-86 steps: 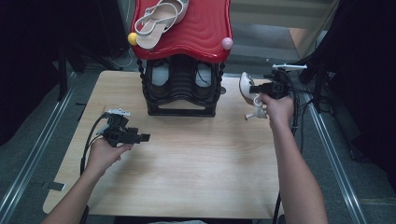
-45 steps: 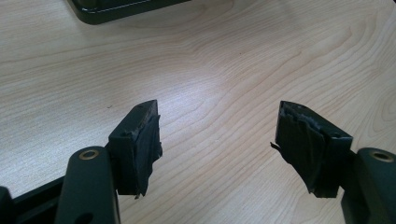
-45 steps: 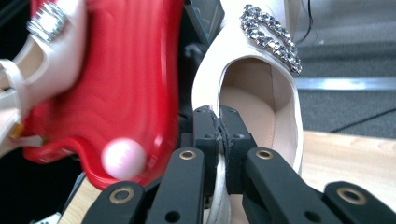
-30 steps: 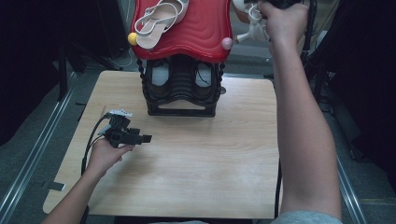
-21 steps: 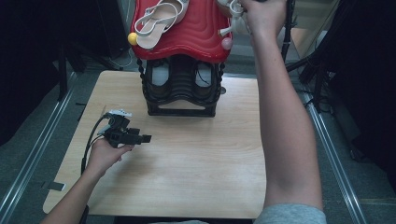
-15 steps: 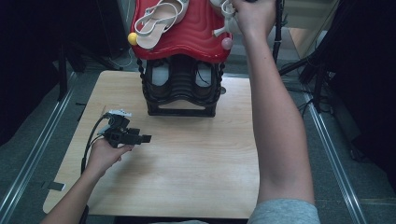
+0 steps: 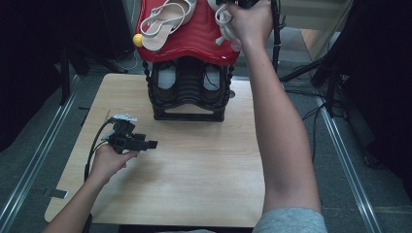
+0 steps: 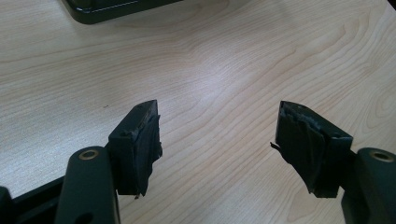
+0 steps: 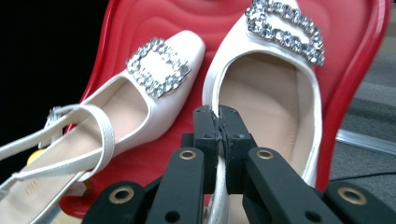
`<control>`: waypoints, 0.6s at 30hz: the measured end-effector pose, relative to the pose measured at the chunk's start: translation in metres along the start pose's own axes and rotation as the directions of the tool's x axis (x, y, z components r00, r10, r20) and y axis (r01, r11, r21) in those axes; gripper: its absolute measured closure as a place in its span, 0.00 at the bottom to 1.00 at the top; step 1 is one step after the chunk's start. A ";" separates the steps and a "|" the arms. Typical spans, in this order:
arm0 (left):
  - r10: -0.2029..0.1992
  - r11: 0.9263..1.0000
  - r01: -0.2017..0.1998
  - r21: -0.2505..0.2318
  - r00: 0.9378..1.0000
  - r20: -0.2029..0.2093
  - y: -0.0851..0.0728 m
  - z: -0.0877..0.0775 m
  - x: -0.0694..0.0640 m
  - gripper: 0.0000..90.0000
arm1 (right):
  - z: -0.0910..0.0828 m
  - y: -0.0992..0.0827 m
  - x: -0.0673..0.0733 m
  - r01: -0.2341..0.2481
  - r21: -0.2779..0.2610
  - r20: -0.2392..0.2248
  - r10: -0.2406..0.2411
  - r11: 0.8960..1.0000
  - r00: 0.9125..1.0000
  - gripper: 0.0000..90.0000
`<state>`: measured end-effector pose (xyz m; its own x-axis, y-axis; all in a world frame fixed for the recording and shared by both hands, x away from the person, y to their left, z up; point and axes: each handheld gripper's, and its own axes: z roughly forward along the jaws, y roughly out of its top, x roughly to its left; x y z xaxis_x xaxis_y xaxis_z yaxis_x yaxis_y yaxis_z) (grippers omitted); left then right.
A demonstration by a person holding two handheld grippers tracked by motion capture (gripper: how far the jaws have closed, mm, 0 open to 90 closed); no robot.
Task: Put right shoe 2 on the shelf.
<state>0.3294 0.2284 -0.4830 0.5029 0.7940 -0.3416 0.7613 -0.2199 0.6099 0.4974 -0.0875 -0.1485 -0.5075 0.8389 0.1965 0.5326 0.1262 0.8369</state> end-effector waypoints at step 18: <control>0.000 1.000 0.000 0.005 1.000 -0.004 0.000 0.001 0.000 0.35 | 0.019 -0.018 0.006 0.045 0.085 -0.011 -0.044 0.995 0.999 0.98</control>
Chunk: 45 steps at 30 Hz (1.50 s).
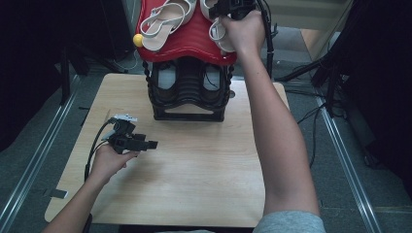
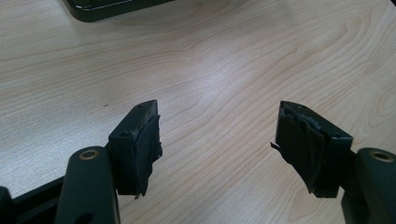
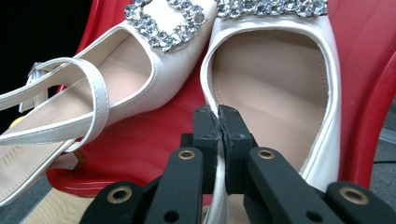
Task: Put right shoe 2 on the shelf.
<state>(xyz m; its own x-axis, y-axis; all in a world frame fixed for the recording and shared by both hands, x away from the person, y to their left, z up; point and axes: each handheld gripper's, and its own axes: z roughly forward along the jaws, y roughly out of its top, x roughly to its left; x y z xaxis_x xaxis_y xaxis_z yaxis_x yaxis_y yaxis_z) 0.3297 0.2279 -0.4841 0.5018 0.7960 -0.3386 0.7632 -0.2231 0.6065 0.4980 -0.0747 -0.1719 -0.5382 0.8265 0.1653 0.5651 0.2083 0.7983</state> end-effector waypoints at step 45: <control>-0.004 1.000 0.004 0.000 1.000 -0.008 -0.001 0.000 0.001 0.35 | -0.049 -0.003 -0.027 -0.097 -0.070 -0.137 0.086 0.993 0.987 0.84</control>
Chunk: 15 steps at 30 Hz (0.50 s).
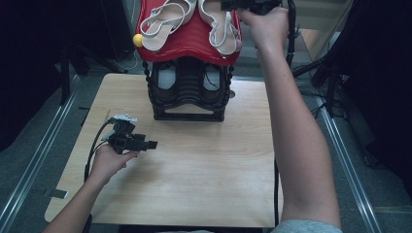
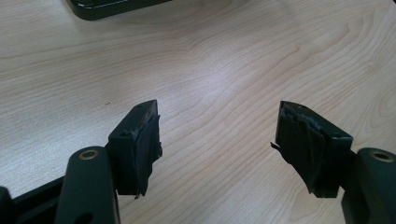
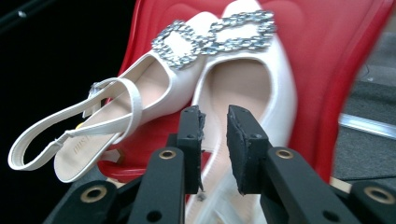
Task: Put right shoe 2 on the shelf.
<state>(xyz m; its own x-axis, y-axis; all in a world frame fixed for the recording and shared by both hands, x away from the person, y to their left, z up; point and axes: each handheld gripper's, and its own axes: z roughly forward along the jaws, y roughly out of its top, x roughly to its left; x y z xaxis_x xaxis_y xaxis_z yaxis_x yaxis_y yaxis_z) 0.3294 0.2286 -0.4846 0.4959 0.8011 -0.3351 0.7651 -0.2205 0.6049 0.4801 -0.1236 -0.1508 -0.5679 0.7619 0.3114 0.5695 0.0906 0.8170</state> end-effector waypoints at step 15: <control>-0.011 1.000 0.011 -0.011 1.000 -0.001 0.000 -0.001 0.002 0.35 | -0.017 -0.040 -0.054 -0.048 -0.015 0.048 0.049 0.999 0.998 0.84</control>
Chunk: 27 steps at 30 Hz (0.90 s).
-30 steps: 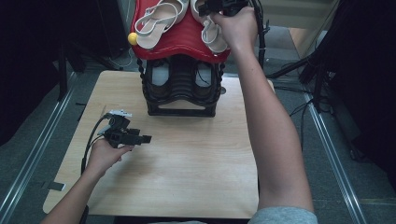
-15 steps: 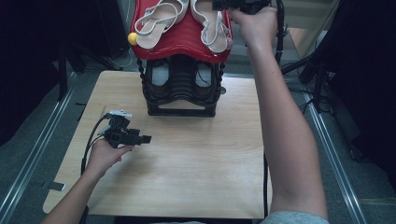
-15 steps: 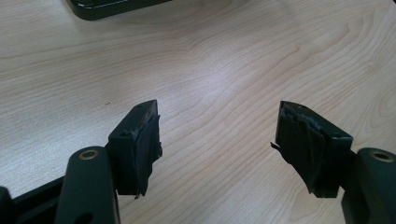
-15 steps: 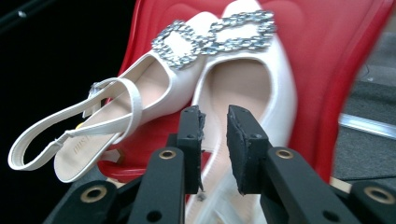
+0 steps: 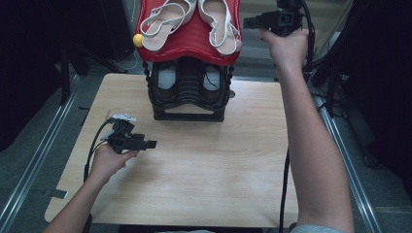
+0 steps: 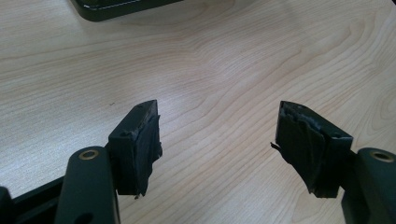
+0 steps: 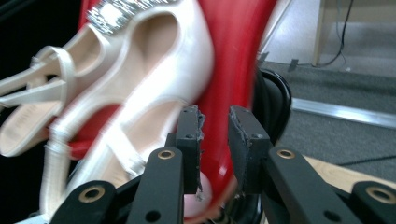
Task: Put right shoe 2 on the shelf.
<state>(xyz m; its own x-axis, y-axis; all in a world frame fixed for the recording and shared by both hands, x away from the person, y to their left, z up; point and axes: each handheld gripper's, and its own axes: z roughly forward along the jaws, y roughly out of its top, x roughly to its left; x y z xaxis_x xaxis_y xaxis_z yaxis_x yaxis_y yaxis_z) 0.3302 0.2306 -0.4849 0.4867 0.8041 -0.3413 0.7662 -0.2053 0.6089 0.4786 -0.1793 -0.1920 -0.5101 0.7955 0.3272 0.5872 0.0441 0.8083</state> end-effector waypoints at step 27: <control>0.003 1.000 -0.003 0.000 1.000 -0.007 0.000 0.001 0.001 0.35 | 0.025 -0.092 -0.054 -0.091 0.058 -0.017 0.092 0.994 0.996 0.83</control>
<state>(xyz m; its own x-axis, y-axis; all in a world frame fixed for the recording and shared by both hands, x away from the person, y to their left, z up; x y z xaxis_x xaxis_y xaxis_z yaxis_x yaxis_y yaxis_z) 0.3308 0.2311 -0.4858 0.4859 0.8076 -0.3343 0.7646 -0.2075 0.6101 0.4676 -0.2117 -0.2966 -0.4647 0.7855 0.4088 0.6664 0.0062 0.7456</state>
